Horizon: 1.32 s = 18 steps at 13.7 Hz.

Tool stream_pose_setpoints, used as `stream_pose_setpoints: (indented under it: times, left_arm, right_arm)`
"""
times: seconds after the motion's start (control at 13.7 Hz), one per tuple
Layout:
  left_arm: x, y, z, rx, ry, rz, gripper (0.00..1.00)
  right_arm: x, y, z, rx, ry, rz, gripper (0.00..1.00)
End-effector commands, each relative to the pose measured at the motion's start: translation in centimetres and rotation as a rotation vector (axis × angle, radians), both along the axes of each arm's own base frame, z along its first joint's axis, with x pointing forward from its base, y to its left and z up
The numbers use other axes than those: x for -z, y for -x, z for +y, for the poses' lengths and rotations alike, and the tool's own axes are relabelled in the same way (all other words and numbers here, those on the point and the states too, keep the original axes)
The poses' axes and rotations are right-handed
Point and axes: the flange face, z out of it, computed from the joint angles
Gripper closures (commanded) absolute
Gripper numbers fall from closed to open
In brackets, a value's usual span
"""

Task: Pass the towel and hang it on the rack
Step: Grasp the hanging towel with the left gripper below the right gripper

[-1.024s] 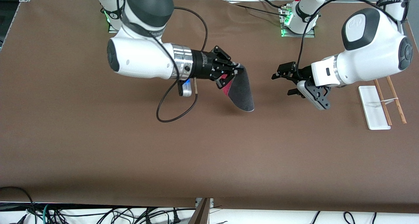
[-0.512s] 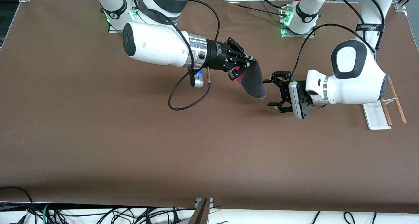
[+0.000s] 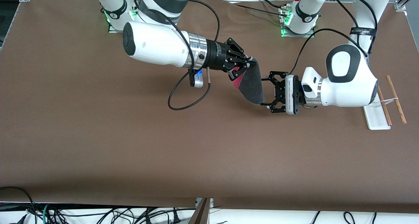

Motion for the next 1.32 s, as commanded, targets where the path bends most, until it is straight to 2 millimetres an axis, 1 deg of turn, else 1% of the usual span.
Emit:
stream_pose_setpoints:
  times: [0.0,0.07,0.15,0.22,0.29,0.73,0.8,0.88,1.02,1.1,1.17,1.24]
  left_arm:
    - [2.2,-0.5,-0.3,0.050,0.090,-0.060,0.15]
    - [2.6,-0.5,-0.4,0.072,0.103,-0.085,0.42]
    - [2.7,-0.4,-0.4,0.079,0.106,-0.089,0.62]
    - [2.9,-0.4,-0.5,0.081,0.107,-0.085,0.87]
    - [2.9,-0.3,-0.4,0.081,0.107,-0.085,1.00]
    - [2.9,-0.4,-0.2,0.078,0.106,-0.087,1.00]
    - [2.8,-0.4,-0.3,0.080,0.106,-0.086,1.00]
    - [2.6,-0.4,-0.2,0.081,0.107,-0.087,1.00]
    - [2.2,-0.6,0.4,0.080,0.104,-0.091,1.00]
    - [2.2,-0.6,0.4,0.085,0.104,-0.090,1.00]
    - [1.9,-0.6,0.6,0.086,0.103,-0.090,1.00]
    - [1.8,-0.7,0.7,0.085,0.100,-0.092,1.00]
  right_arm:
    - [-0.7,0.3,0.1,0.017,0.011,-0.003,1.00]
    - [-0.7,0.3,0.1,0.019,0.010,-0.003,1.00]
    - [-0.7,0.3,0.1,0.019,0.010,-0.003,1.00]
    - [-0.7,0.3,0.1,0.019,0.010,-0.003,1.00]
    - [-0.7,0.3,0.1,0.019,0.010,-0.003,1.00]
    - [-0.7,0.3,0.1,0.021,0.011,-0.002,1.00]
    - [-0.7,0.1,-0.1,0.023,0.010,-0.001,0.98]
    - [-0.7,0.0,-0.2,0.026,0.011,-0.002,0.64]
    - [-0.7,-0.4,-0.7,0.034,0.009,0.000,0.22]
    - [-0.7,-0.5,-0.8,0.037,0.009,0.000,0.07]
    - [-0.8,-0.6,-1.0,0.039,0.010,-0.002,0.01]
    - [-1.0,-1.1,-1.7,0.048,0.008,-0.003,0.01]
